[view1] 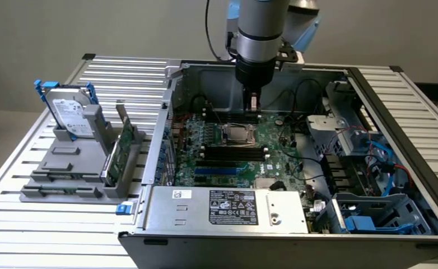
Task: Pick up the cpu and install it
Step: 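Close the cpu cover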
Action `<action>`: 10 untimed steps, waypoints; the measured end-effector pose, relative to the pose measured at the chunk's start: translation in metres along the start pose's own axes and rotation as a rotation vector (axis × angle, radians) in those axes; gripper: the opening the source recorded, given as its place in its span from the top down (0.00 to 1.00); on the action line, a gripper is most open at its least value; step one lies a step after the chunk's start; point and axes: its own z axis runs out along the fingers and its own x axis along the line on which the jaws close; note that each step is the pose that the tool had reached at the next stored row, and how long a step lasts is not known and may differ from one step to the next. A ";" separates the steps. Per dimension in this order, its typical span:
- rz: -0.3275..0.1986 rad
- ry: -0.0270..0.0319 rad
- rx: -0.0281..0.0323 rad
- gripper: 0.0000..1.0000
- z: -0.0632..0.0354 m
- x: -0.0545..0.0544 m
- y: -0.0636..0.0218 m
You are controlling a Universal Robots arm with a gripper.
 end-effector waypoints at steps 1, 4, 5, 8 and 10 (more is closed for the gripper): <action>0.000 0.0002 0.0000 0.89 0.0002 0.000 -0.0042; 0.000 0.0001 -0.0001 0.89 0.0034 -0.001 -0.0167; 0.000 0.0001 -0.0001 0.89 0.0050 -0.001 -0.0210; 0.000 0.0000 -0.0001 0.89 0.0100 -0.001 -0.0326; 0.000 0.0000 -0.0001 0.89 0.0134 -0.002 -0.0383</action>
